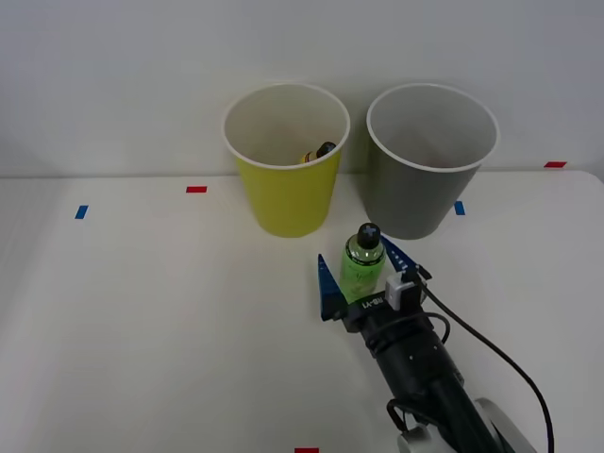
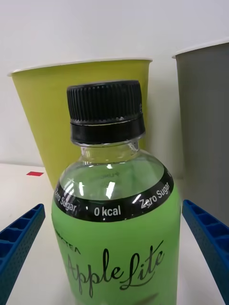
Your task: Put cans in the gray bin, plastic bottles in the light green bin
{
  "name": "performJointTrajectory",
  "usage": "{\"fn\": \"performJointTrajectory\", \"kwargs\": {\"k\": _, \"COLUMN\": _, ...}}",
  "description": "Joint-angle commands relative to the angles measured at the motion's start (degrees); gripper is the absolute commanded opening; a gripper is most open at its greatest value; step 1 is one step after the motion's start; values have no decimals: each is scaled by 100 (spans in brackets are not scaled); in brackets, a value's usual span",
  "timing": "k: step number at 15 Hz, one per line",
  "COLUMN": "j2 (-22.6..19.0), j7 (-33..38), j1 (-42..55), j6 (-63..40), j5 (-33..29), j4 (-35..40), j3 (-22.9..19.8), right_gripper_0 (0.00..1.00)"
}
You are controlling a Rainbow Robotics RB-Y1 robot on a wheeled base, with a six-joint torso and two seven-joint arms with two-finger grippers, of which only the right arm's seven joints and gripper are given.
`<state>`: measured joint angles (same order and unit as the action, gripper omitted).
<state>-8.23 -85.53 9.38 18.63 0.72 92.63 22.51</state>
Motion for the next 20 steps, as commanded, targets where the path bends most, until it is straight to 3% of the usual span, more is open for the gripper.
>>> {"fn": "performJointTrajectory", "kwargs": {"k": 1, "j2": 14, "j7": -96, "j1": 2, "j6": 1, "j5": -11, "j4": 0, "j3": -45, "right_gripper_0": 100}}
{"fn": "performJointTrajectory", "kwargs": {"k": 10, "j2": 32, "j7": -219, "j1": 11, "j6": -43, "j5": 7, "j4": 0, "j3": -63, "right_gripper_0": 99}}
{"fn": "performJointTrajectory", "kwargs": {"k": 12, "j2": 32, "j7": -236, "j1": 2, "j6": -78, "j5": 15, "j4": 0, "j3": -54, "right_gripper_0": 51}}
{"fn": "performJointTrajectory", "kwargs": {"k": 13, "j2": 32, "j7": -236, "j1": 2, "j6": -78, "j5": 42, "j4": 0, "j3": -54, "right_gripper_0": 16}}
{"fn": "performJointTrajectory", "kwargs": {"k": 14, "j2": 32, "j7": -236, "j1": 2, "j6": -78, "j5": 68, "j4": 0, "j3": -45, "right_gripper_0": 0}}
{"fn": "performJointTrajectory", "kwargs": {"k": 20, "j2": 32, "j7": -210, "j1": 11, "j6": -52, "j5": 182, "j4": 0, "j3": -1, "right_gripper_0": 0}}
